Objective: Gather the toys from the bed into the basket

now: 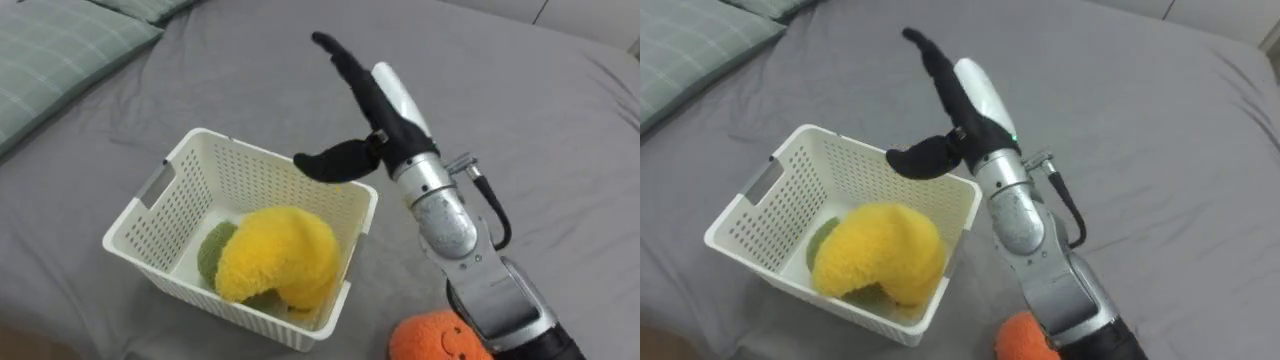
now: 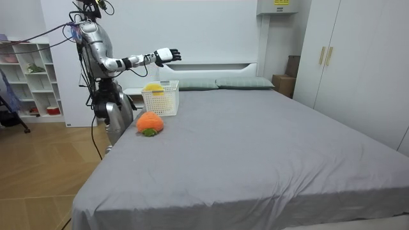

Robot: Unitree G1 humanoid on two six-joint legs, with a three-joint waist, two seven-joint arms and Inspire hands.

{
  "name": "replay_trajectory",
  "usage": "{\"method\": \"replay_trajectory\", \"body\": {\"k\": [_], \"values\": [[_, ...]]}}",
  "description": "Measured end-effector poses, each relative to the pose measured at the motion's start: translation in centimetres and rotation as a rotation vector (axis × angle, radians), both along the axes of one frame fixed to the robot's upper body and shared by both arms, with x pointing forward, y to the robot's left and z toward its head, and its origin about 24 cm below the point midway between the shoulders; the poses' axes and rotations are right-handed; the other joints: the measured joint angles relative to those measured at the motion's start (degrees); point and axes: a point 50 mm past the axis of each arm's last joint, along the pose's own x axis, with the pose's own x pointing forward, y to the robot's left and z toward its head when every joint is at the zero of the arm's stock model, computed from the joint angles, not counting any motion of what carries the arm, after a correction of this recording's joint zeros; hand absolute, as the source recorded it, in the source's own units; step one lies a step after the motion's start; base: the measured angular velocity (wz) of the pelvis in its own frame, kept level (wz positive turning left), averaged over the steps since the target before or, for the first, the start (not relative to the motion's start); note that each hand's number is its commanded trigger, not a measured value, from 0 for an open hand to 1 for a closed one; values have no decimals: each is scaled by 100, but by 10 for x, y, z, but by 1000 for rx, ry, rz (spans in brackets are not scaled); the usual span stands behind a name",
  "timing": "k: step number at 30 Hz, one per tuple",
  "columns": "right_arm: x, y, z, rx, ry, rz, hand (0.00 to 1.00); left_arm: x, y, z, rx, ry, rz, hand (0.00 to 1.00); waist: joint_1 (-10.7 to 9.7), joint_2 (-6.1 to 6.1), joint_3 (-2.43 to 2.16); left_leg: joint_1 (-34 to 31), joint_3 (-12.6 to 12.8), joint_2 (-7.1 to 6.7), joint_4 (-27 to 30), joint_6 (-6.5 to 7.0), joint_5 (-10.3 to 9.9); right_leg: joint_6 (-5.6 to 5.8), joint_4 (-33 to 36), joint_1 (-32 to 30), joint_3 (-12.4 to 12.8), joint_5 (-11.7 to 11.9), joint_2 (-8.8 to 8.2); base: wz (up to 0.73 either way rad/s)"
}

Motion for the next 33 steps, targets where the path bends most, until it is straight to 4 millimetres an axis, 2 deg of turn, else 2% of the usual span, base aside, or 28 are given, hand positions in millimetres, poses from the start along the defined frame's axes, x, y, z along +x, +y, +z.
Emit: {"method": "replay_trajectory", "body": {"k": [7, 13, 17, 22, 29, 33], "values": [[-11, -30, -11, 79, 41, -113, 0, -11, 1, -2, 7, 25, 24, 0, -389, 60, -11, 154, 198, 39, -21, 9, -39, 2, 58, 63, 179, 1, 13, -15], [-12, -48, -4, 67, 12, -165, 0, -20, 2, -3, 3, 41, 57, 0, -605, 35, -11, 224, 369, 60, -45, 15, -50, 6, 82, 42, 365, -3, 32, -15], [-17, -58, -12, 57, 36, -201, 0, -18, 3, -2, 1, 23, 74, 0, -639, -21, -23, 264, 413, 62, -42, 18, -52, 7, 46, 34, 477, -4, 58, -6], [-33, -67, -45, 29, 184, -221, 0, -17, 3, -2, -7, 10, 90, 0, -715, -54, -16, 246, 458, 75, -45, 20, -93, 14, 4, 27, 498, 10, 70, -4], [-43, -75, -69, -17, 272, -258, 0, -20, 4, -2, -4, 15, 95, 0, -718, -36, 22, 234, 569, 99, -100, 3, -120, 15, 0, -57, 612, 10, 98, -10], [-49, -83, -94, -44, 379, -291, 0, -21, 5, -2, 14, 16, 99, 0, -708, -31, 23, 174, 570, 98, -98, 7, -156, 26, -7, -113, 609, 4, 96, 0]]}}
